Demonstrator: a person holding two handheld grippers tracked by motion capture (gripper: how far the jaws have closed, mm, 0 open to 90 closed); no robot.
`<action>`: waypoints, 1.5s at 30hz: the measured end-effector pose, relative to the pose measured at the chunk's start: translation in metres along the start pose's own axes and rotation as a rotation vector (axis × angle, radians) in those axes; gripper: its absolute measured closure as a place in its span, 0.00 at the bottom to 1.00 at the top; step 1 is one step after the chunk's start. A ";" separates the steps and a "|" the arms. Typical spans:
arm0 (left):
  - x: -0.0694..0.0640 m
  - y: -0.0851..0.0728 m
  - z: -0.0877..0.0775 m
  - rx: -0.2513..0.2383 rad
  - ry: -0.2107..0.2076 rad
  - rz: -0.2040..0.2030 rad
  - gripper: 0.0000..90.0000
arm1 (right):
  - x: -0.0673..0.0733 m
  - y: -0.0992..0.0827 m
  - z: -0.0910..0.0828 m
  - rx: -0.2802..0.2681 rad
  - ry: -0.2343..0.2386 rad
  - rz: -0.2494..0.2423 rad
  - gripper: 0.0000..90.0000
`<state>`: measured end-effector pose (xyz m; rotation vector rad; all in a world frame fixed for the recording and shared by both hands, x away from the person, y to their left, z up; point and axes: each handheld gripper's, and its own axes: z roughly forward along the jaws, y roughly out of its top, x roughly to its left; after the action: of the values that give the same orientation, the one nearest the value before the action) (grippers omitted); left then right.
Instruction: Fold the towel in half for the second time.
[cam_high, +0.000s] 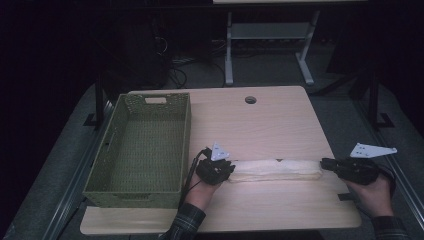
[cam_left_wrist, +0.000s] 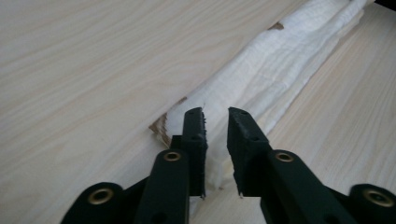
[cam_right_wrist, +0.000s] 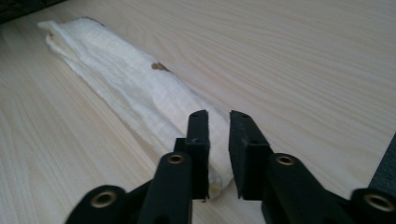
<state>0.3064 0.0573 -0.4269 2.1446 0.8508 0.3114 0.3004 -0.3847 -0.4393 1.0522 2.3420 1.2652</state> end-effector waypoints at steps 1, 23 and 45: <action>0.000 0.000 0.001 0.005 -0.004 -0.008 0.89 | -0.001 0.000 0.003 0.015 0.007 0.003 0.93; -0.003 -0.013 0.020 0.115 -0.045 0.038 0.84 | 0.008 -0.016 0.018 0.138 0.061 -0.009 0.98; -0.019 -0.021 0.008 0.077 -0.099 0.034 0.29 | 0.027 -0.018 0.032 0.219 0.049 0.011 1.00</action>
<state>0.2859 0.0497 -0.4464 2.2281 0.7812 0.1910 0.2906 -0.3525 -0.4699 1.1112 2.5605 1.0675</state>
